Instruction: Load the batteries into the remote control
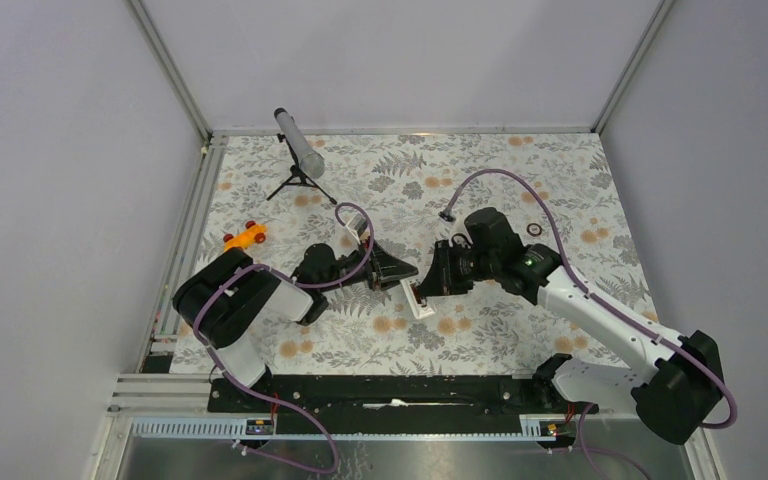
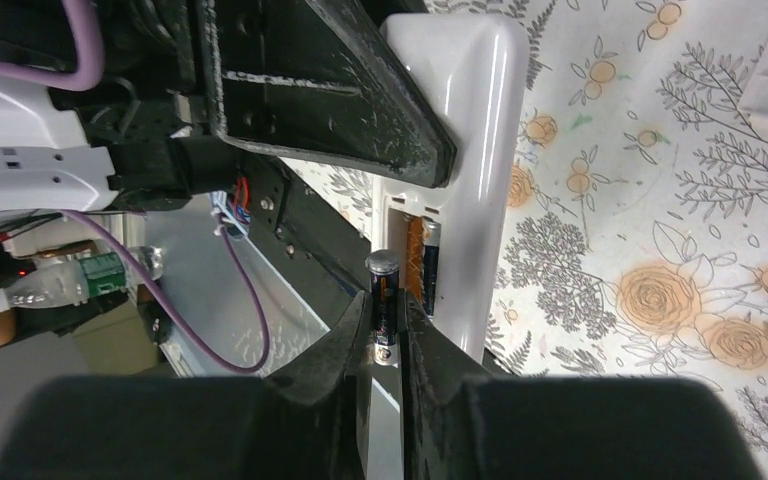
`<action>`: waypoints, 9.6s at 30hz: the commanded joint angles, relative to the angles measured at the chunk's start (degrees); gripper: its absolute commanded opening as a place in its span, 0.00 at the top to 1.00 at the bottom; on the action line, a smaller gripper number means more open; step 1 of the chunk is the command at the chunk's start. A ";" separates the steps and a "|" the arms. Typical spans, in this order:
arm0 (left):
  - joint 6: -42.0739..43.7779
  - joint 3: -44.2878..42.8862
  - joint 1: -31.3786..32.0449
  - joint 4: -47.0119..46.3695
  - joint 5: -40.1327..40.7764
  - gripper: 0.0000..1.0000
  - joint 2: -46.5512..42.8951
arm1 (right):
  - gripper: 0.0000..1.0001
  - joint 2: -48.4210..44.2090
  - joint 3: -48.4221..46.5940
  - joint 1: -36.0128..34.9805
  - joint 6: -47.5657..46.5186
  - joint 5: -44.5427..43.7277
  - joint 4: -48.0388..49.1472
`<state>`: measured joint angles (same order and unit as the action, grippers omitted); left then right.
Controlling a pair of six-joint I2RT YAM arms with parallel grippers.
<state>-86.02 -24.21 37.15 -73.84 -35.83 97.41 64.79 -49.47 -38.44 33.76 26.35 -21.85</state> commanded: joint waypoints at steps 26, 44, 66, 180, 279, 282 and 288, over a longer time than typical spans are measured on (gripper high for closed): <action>1.20 -2.29 0.38 -3.07 -0.53 1.00 -0.37 | 0.73 5.46 -6.70 -3.87 -2.04 -6.14 -5.67; -2.44 -2.60 0.33 -5.52 0.01 1.00 0.15 | 0.45 -2.19 -8.41 -3.87 3.08 -9.10 -2.96; -12.57 -2.93 0.30 -8.36 0.54 1.00 -1.78 | 0.14 -20.02 16.23 -3.80 19.26 -5.79 22.93; -2.94 -1.84 -2.98 -3.89 -4.85 1.00 -9.48 | 0.38 -14.36 15.64 -3.79 14.80 -8.86 25.20; 24.40 1.45 -8.66 36.44 4.00 1.00 -31.31 | 0.27 -10.05 8.01 -3.19 3.67 -18.63 11.62; 28.69 3.73 -8.67 42.63 10.27 1.00 -35.93 | 0.30 -5.22 6.85 -3.19 -0.28 -32.80 3.57; 30.63 5.69 -8.67 46.30 15.42 1.00 -41.63 | 0.49 6.80 4.10 -3.25 -7.82 -37.02 4.41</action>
<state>-59.31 -18.55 28.56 -29.45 -26.83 58.96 65.87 -41.65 -41.82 32.40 -3.66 -14.92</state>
